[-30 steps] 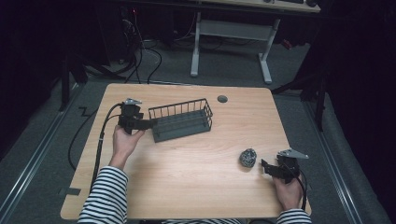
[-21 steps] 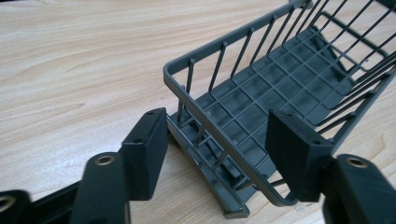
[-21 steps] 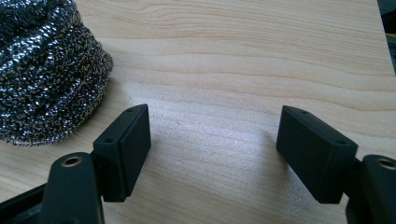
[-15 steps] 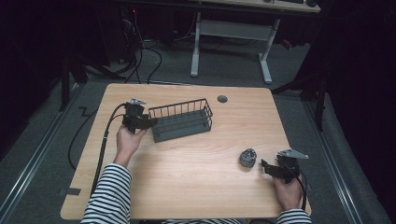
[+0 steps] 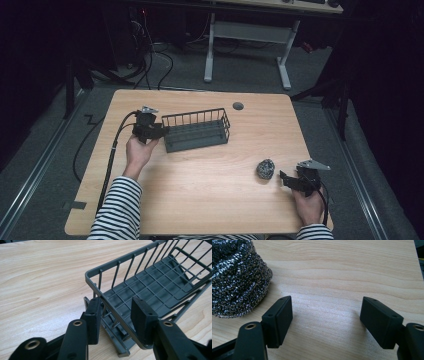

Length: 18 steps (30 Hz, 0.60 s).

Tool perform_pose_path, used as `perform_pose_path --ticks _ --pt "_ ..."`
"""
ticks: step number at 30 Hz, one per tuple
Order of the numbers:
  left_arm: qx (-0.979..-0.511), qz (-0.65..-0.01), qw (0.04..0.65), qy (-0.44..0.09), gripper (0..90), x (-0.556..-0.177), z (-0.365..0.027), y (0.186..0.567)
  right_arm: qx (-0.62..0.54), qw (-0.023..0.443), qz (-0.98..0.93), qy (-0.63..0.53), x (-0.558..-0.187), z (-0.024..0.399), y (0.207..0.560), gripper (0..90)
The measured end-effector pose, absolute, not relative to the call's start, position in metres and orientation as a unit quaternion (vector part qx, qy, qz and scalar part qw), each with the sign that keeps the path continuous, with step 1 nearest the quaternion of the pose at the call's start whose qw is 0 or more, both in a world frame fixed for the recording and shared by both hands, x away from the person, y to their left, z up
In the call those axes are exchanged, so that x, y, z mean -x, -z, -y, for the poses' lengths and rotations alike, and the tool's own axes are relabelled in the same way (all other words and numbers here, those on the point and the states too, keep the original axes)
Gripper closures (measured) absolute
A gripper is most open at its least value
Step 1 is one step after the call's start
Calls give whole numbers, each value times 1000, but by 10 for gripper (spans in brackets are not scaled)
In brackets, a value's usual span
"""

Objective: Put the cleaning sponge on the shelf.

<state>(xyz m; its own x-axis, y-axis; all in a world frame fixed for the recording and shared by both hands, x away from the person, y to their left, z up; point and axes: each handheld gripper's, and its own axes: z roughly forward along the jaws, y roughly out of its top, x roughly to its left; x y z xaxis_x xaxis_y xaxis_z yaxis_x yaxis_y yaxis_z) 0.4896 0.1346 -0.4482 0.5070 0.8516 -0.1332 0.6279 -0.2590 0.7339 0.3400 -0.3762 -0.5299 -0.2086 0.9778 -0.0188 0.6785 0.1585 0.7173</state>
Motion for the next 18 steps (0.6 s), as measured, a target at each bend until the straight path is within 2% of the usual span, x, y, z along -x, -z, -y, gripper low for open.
perform_pose_path --ticks 18 --pt "-785 -450 402 -141 600 -473 -108 450 -577 252 -718 -297 -340 376 530 263"
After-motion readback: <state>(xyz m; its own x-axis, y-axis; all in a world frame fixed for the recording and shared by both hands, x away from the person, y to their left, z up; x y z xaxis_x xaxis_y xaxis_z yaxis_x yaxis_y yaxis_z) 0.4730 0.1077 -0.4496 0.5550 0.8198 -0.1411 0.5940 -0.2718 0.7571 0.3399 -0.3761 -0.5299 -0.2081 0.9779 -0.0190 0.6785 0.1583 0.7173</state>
